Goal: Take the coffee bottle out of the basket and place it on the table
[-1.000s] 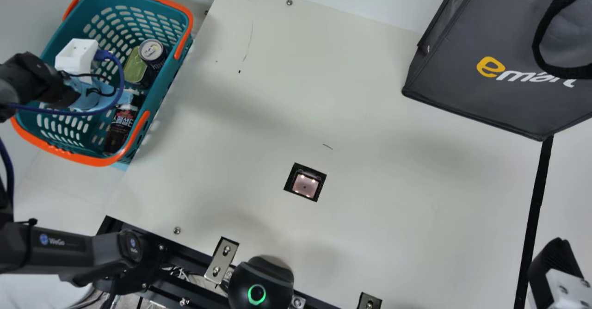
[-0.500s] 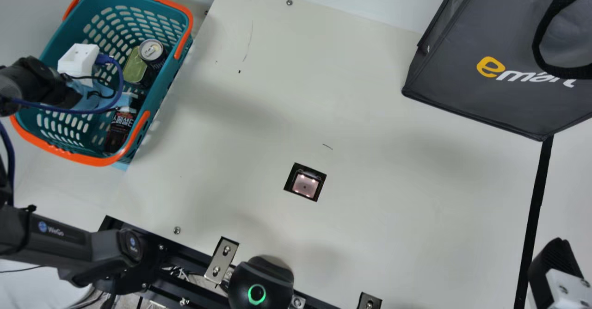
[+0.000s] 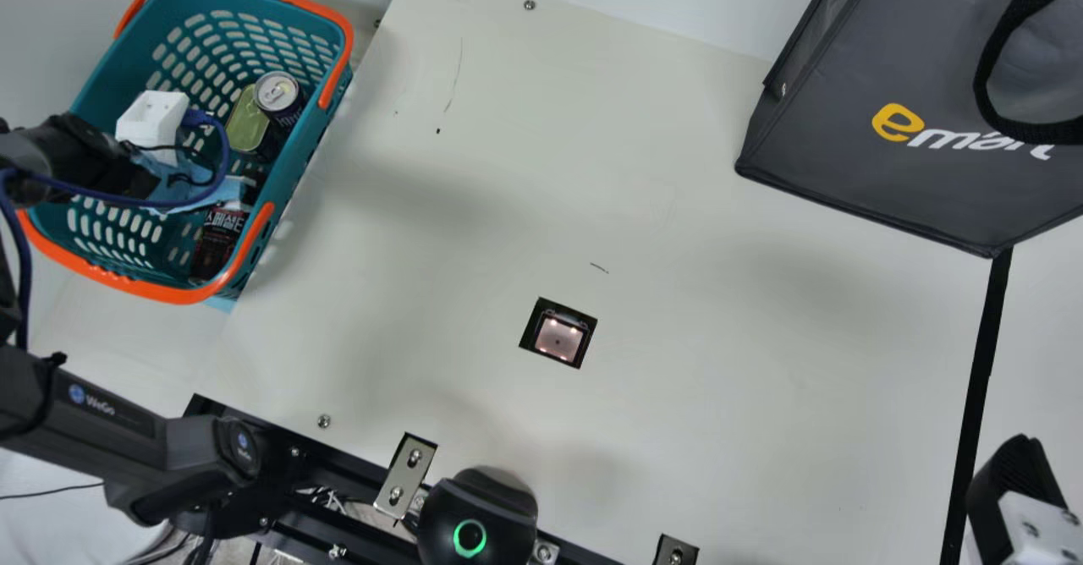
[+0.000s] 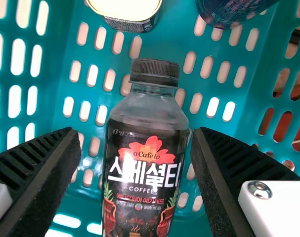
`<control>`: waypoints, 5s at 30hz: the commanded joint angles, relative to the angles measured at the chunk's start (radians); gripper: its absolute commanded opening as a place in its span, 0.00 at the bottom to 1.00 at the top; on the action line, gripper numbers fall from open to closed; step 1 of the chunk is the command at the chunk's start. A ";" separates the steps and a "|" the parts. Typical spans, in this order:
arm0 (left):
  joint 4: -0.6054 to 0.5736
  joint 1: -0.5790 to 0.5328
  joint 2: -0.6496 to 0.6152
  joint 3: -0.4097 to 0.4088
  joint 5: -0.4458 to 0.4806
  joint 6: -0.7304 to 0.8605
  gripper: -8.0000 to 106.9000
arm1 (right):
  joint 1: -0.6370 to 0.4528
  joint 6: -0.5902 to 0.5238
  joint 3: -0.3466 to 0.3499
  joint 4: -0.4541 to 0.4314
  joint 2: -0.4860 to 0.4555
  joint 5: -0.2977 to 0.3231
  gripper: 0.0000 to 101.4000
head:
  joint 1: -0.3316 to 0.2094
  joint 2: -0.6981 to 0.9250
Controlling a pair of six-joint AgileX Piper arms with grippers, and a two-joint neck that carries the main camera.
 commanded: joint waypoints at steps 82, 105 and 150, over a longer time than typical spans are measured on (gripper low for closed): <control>0.115 -0.076 0.170 -0.181 -0.012 -0.089 0.85 | 0.000 0.000 0.000 0.000 0.000 0.001 0.90 | -0.026 0.004; 0.099 -0.080 0.247 -0.163 -0.080 -0.124 0.85 | 0.000 0.000 0.000 0.000 0.000 0.001 0.90 | -0.026 0.004; -0.005 0.032 -0.023 -0.181 0.124 -0.073 0.16 | 0.000 0.000 0.000 0.000 0.000 0.001 0.90 | -0.026 0.004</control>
